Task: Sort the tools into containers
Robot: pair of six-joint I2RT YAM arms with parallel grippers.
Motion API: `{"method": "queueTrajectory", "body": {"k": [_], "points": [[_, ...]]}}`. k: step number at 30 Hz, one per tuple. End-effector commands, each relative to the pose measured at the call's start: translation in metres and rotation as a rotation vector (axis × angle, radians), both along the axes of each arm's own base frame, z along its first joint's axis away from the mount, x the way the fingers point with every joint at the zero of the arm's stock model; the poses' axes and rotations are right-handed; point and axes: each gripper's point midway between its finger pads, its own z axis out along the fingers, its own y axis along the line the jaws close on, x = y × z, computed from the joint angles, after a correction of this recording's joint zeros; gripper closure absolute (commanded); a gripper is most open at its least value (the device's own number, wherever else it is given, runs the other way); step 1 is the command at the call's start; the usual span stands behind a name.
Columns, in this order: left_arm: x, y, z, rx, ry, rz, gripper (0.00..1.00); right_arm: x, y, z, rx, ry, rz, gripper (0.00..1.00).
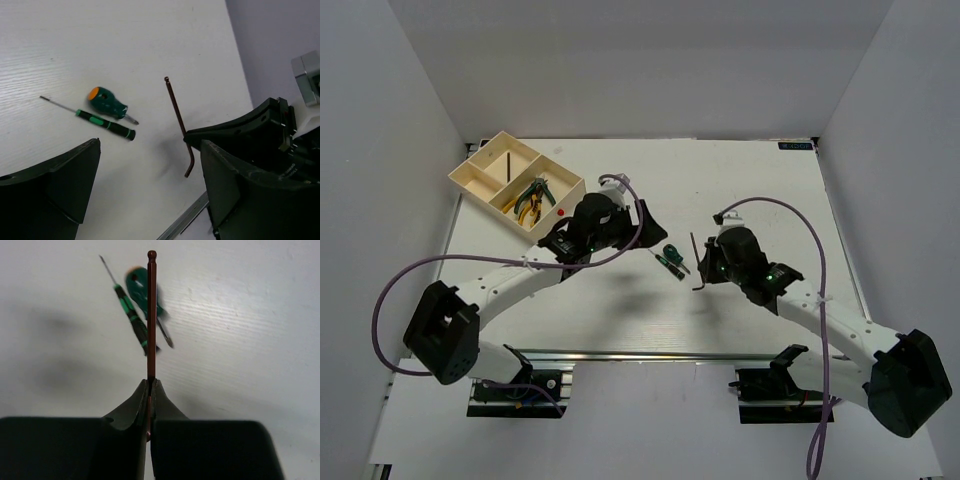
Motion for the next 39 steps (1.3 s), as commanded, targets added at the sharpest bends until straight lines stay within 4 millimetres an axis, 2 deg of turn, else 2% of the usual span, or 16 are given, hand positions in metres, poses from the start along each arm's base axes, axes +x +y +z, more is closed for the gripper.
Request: {"method": "queueTrajectory", "body": {"k": [1,2,9,15,19,23,24,26,27,28,30,32,34,36,37,39], "points": [[0.007,-0.026,0.031,-0.144,-0.03,-0.034,0.11,0.015,0.026,0.053,0.1,-0.129,0.081,1.0],[0.01,-0.03,0.027,-0.151,-0.02,-0.039,0.13,0.017,0.03,0.061,0.118,-0.146,0.096,1.0],[0.014,-0.062,0.02,-0.225,0.06,-0.102,0.19,0.022,0.047,0.084,0.193,-0.206,0.155,1.0],[0.016,-0.07,0.015,-0.251,0.067,-0.105,0.24,0.029,0.059,0.095,0.223,-0.241,0.181,1.0],[0.019,-0.074,0.009,-0.252,0.076,-0.111,0.32,0.029,0.068,0.098,0.25,-0.237,0.216,1.0],[0.02,-0.075,0.003,-0.262,0.077,-0.105,0.53,0.031,0.072,0.101,0.263,-0.244,0.227,1.0],[0.02,-0.075,0.003,-0.262,0.075,-0.106,0.68,0.031,0.073,0.102,0.266,-0.248,0.227,1.0],[0.021,-0.076,0.0,-0.26,0.08,-0.108,0.79,0.032,0.073,0.1,0.263,-0.244,0.229,1.0],[0.021,-0.076,-0.002,-0.258,0.081,-0.106,0.91,0.032,0.074,0.101,0.264,-0.245,0.23,1.0],[0.022,-0.076,-0.001,-0.258,0.08,-0.102,0.97,0.033,0.075,0.1,0.262,-0.243,0.231,1.0],[0.022,-0.074,-0.003,-0.253,0.087,-0.092,1.0,0.034,0.075,0.1,0.262,-0.241,0.23,1.0],[0.027,-0.067,-0.002,-0.249,0.076,-0.061,1.0,0.035,0.074,0.098,0.251,-0.232,0.222,0.82],[0.031,-0.06,-0.005,-0.239,0.075,-0.036,1.0,0.037,0.07,0.099,0.238,-0.238,0.203,0.69],[0.04,-0.048,-0.007,-0.196,0.052,0.011,1.0,0.036,0.065,0.099,0.229,-0.245,0.19,0.61],[0.045,-0.047,-0.001,-0.181,0.027,0.022,1.0,0.038,0.06,0.097,0.215,-0.253,0.166,0.54],[0.058,-0.033,-0.005,-0.103,-0.003,0.062,1.0,0.037,0.051,0.094,0.196,-0.265,0.138,0.49]]}}
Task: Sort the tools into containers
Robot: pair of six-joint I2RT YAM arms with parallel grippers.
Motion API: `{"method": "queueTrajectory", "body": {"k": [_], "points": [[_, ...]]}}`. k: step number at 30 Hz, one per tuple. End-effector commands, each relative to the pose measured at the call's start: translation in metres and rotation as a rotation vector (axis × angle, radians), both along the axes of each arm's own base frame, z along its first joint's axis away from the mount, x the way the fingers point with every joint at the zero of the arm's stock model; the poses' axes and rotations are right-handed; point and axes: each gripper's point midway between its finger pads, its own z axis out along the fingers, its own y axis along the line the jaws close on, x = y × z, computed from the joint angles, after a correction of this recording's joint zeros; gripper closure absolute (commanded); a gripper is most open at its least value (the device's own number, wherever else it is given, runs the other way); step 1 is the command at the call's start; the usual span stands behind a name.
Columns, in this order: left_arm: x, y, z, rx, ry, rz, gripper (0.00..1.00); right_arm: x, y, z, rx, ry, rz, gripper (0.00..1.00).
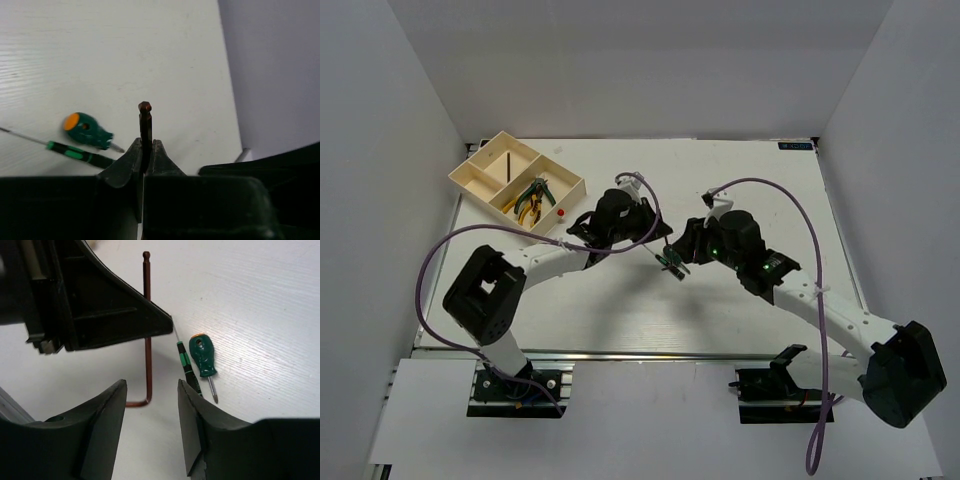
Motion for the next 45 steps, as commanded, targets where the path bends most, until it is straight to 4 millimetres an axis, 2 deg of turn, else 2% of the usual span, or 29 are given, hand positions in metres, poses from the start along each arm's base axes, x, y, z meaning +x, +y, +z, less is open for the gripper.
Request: {"method": "queueTrajectory", "body": {"k": [1,4,5,8,9,11,12,13,14,15,16,17,18,19,21,22,23,24,25,26,27,28,29,31,32,34,36,38,45], "points": [[0.029,0.024,0.028,0.085,-0.094,0.078,1.0,0.007,-0.012,0.02,0.005,-0.081,-0.057,0.48],[0.054,0.046,0.036,0.114,-0.109,0.143,1.0,0.005,-0.02,0.019,-0.013,-0.092,-0.08,0.46],[0.059,0.052,0.038,0.113,-0.114,0.153,1.0,0.0,-0.026,0.012,-0.036,-0.072,-0.087,0.46],[0.087,0.083,0.051,0.136,-0.153,0.225,1.0,-0.006,-0.034,0.009,-0.052,-0.074,-0.097,0.45],[0.097,0.099,0.052,0.147,-0.152,0.261,1.0,-0.007,-0.037,0.007,-0.056,-0.073,-0.101,0.45],[0.113,0.115,0.064,0.155,-0.181,0.291,1.0,-0.01,-0.041,0.003,-0.068,-0.069,-0.106,0.44],[0.124,0.133,0.067,0.167,-0.191,0.322,1.0,-0.011,-0.043,0.0,-0.077,-0.064,-0.105,0.44],[0.132,0.14,0.079,0.161,-0.218,0.338,1.0,-0.012,-0.044,-0.002,-0.081,-0.063,-0.105,0.44],[0.135,0.148,0.073,0.184,-0.194,0.344,1.0,-0.014,-0.045,-0.005,-0.09,-0.057,-0.104,0.44],[0.145,0.164,0.075,0.197,-0.204,0.372,1.0,-0.015,-0.046,-0.007,-0.095,-0.055,-0.106,0.44],[0.152,0.171,0.086,0.193,-0.227,0.386,1.0,-0.015,-0.048,-0.008,-0.101,-0.057,-0.11,0.44],[0.158,0.178,0.088,0.201,-0.233,0.399,1.0,-0.016,-0.049,-0.014,-0.109,-0.054,-0.109,0.44],[0.168,0.195,0.085,0.23,-0.228,0.431,1.0,-0.015,-0.051,-0.015,-0.113,-0.058,-0.118,0.44],[0.177,0.204,0.097,0.236,-0.252,0.453,1.0,-0.015,-0.053,-0.019,-0.126,-0.056,-0.121,0.44],[0.191,0.223,0.093,0.287,-0.257,0.48,1.0,-0.015,-0.055,-0.025,-0.141,-0.05,-0.122,0.44],[0.199,0.241,0.095,0.31,-0.264,0.514,1.0,-0.015,-0.054,-0.028,-0.149,-0.043,-0.117,0.44],[0.207,0.251,0.109,0.326,-0.284,0.537,1.0,-0.016,-0.054,-0.029,-0.149,-0.039,-0.114,0.43],[0.216,0.264,0.105,0.375,-0.292,0.561,1.0,-0.016,-0.054,-0.031,-0.152,-0.039,-0.114,0.44],[0.223,0.281,0.108,0.399,-0.299,0.595,1.0,-0.017,-0.055,-0.034,-0.156,-0.036,-0.113,0.43],[0.23,0.289,0.121,0.427,-0.337,0.604,1.0,-0.016,-0.055,-0.035,-0.159,-0.042,-0.111,0.43],[0.237,0.306,0.119,0.47,-0.336,0.661,1.0,-0.016,-0.057,-0.039,-0.166,-0.038,-0.118,0.43],[0.241,0.314,0.121,0.489,-0.345,0.676,1.0,-0.016,-0.059,-0.042,-0.172,-0.033,-0.123,0.43],[0.246,0.329,0.133,0.514,-0.376,0.705,1.0,-0.018,-0.058,-0.044,-0.175,-0.029,-0.12,0.43],[0.255,0.347,0.131,0.546,-0.378,0.741,1.0,-0.02,-0.06,-0.05,-0.182,-0.014,-0.119,0.43],[0.26,0.363,0.142,0.556,-0.398,0.768,1.0,-0.021,-0.06,-0.051,-0.183,-0.011,-0.118,0.43],[0.269,0.379,0.135,0.576,-0.388,0.79,1.0,-0.024,-0.062,-0.056,-0.187,-0.004,-0.118,0.43],[0.277,0.399,0.141,0.581,-0.399,0.821,1.0,-0.025,-0.064,-0.058,-0.188,-0.005,-0.119,0.43],[0.286,0.418,0.133,0.582,-0.377,0.846,1.0,-0.026,-0.064,-0.059,-0.182,-0.008,-0.119,0.42],[0.298,0.455,0.115,0.627,-0.357,0.919,1.0,-0.023,-0.062,-0.066,-0.203,-0.007,-0.108,0.41]]}}
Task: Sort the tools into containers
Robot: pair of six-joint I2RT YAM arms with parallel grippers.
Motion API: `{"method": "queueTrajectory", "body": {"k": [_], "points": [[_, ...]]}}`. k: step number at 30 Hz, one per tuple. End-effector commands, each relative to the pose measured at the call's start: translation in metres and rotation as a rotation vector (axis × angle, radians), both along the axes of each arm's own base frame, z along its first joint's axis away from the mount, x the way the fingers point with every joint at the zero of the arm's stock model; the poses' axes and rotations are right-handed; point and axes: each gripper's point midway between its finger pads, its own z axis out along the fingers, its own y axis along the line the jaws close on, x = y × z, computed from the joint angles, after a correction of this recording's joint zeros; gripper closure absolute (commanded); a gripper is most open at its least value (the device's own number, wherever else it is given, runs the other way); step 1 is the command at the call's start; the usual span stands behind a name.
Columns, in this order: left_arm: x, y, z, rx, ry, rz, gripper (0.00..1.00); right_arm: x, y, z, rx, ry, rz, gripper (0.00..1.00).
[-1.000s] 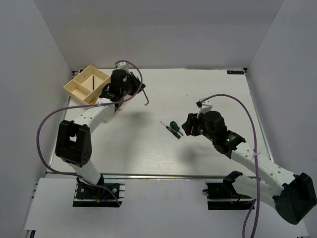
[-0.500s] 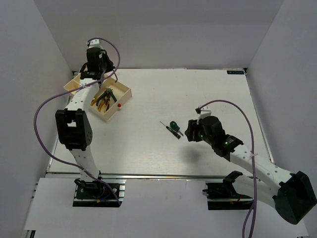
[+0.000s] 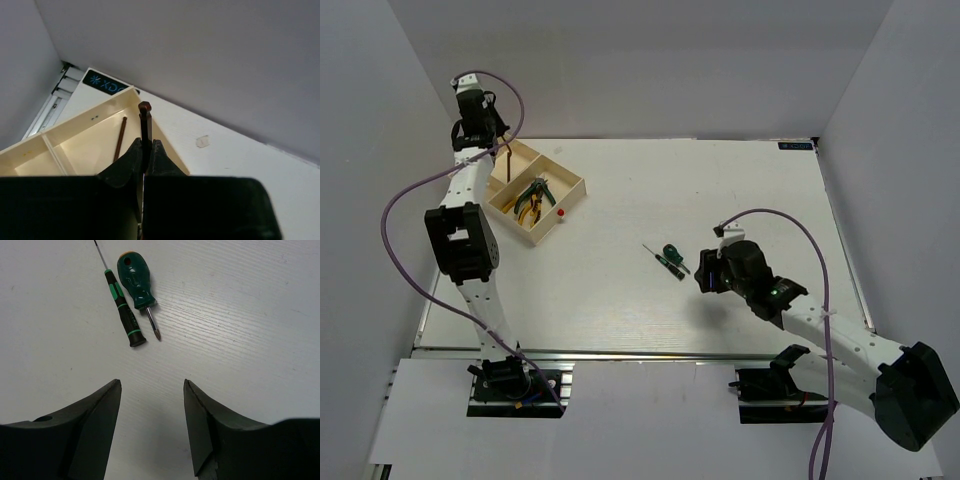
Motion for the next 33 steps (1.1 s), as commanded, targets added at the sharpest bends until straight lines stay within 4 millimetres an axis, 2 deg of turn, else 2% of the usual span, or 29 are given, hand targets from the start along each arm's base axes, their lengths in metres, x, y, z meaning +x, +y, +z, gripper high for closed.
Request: {"method": "queueTrajectory", "body": {"k": [1,8,11,12,18,21,23,24,26,28,29,32,33], "points": [[0.001,0.019,0.021,0.057,-0.044,0.048,1.0,0.011,0.003,0.008,0.006,-0.052,-0.002,0.41],[0.007,0.041,-0.004,0.155,-0.018,0.127,1.0,0.007,0.01,0.001,-0.001,-0.027,0.054,0.41],[0.014,0.046,-0.02,0.212,0.008,0.119,1.0,0.007,0.009,-0.001,-0.01,-0.027,0.056,0.41],[0.016,0.047,-0.032,0.232,0.032,0.114,1.0,0.007,0.008,-0.002,-0.012,-0.024,0.055,0.4],[0.022,0.047,-0.078,0.249,0.112,0.083,1.0,0.008,0.011,-0.001,-0.009,-0.022,0.06,0.4],[0.021,0.043,-0.091,0.236,0.13,0.063,1.0,0.009,0.01,-0.002,-0.016,-0.024,0.055,0.4],[0.02,0.044,-0.099,0.235,0.144,0.069,0.93,0.007,0.011,-0.003,-0.013,-0.017,0.064,0.4],[0.019,0.044,-0.102,0.233,0.153,0.068,0.99,0.007,0.011,-0.003,-0.01,-0.016,0.065,0.4],[0.02,0.045,-0.108,0.232,0.17,0.071,1.0,0.006,0.01,-0.004,-0.011,-0.011,0.063,0.4],[0.019,0.046,-0.11,0.233,0.18,0.076,0.81,0.006,0.009,-0.006,-0.018,-0.01,0.057,0.4],[0.018,0.045,-0.111,0.229,0.183,0.071,0.74,0.007,0.009,-0.006,-0.017,-0.011,0.055,0.4],[0.017,0.04,-0.102,0.201,0.175,0.058,0.64,0.005,0.011,-0.004,-0.007,-0.01,0.065,0.4],[0.018,0.037,-0.092,0.172,0.154,0.059,0.62,0.005,0.011,-0.003,-0.004,-0.014,0.063,0.4]]}}
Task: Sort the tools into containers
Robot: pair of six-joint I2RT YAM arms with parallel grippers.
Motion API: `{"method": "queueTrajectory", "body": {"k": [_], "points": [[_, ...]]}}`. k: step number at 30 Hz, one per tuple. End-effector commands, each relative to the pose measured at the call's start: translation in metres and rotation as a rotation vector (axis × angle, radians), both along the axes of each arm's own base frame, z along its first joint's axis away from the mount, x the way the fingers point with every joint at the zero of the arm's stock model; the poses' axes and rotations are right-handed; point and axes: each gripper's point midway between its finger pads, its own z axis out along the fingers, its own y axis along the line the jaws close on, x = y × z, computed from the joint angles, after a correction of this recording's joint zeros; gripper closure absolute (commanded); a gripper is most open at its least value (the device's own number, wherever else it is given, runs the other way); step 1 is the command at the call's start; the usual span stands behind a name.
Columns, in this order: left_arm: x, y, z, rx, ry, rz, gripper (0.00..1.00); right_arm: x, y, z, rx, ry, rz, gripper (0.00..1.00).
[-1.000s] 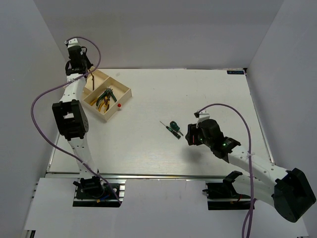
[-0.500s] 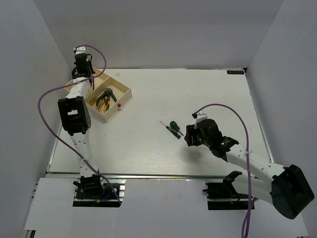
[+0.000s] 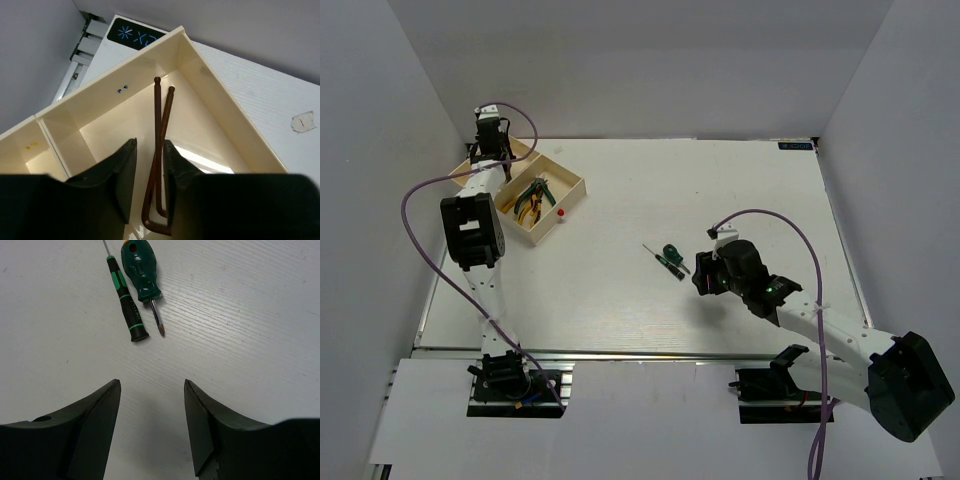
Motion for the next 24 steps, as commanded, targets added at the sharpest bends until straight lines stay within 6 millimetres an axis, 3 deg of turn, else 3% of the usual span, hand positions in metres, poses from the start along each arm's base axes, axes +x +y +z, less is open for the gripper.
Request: {"method": "queueTrajectory", "body": {"k": [1,3,5,7,8,11,12,13,14,15,16,18,19,21,22,23,24], "points": [[0.004,-0.009,0.053,-0.054,-0.093,-0.014,0.59,0.007,0.005,0.011,0.03,-0.038,0.004,0.4],[0.003,-0.025,0.078,-0.103,-0.136,-0.046,0.53,0.007,0.004,0.014,0.025,-0.041,0.005,0.4],[-0.002,-0.039,0.104,-0.136,-0.167,-0.076,0.4,0.006,0.005,0.019,0.027,-0.039,0.004,0.4],[-0.01,-0.051,0.118,-0.164,-0.171,-0.105,0.27,0.006,0.005,0.027,0.047,-0.049,0.001,0.4],[-0.017,-0.062,0.14,-0.218,-0.206,-0.134,0.23,0.006,0.005,0.034,0.066,-0.066,-0.003,0.4],[-0.039,-0.101,0.152,-0.343,-0.206,-0.228,0.12,0.004,0.005,0.04,0.089,-0.075,-0.011,0.4],[-0.054,-0.111,0.18,-0.352,-0.25,-0.261,0.11,0.003,0.004,0.043,0.095,-0.078,-0.014,0.41],[-0.065,-0.128,0.169,-0.371,-0.221,-0.29,0.09,0.002,0.004,0.045,0.1,-0.082,-0.015,0.41],[-0.074,-0.14,0.174,-0.39,-0.221,-0.313,0.07,0.002,0.002,0.046,0.104,-0.083,-0.024,0.41],[-0.089,-0.151,0.194,-0.396,-0.243,-0.348,0.06,0.001,0.001,0.048,0.107,-0.089,-0.023,0.41],[-0.103,-0.169,0.181,-0.413,-0.196,-0.372,0.06,0.0,0.002,0.048,0.11,-0.092,-0.019,0.42],[-0.124,-0.187,0.182,-0.433,-0.18,-0.404,0.03,0.0,0.002,0.05,0.109,-0.104,-0.007,0.42],[-0.145,-0.202,0.179,-0.448,-0.16,-0.43,0.02,-0.001,0.002,0.05,0.107,-0.099,-0.006,0.43],[-0.167,-0.214,0.177,-0.46,-0.142,-0.451,0.02,-0.001,0.006,0.052,0.105,-0.102,0.022,0.44],[-0.186,-0.219,0.19,-0.466,-0.161,-0.469,0.02,-0.001,0.007,0.053,0.107,-0.1,0.028,0.46],[-0.201,-0.229,0.17,-0.482,-0.113,-0.486,0.02,-0.002,0.011,0.053,0.109,-0.096,0.048,0.47],[-0.212,-0.23,0.167,-0.482,-0.104,-0.482,0.02,-0.003,0.014,0.054,0.111,-0.101,0.077,0.5]]}}
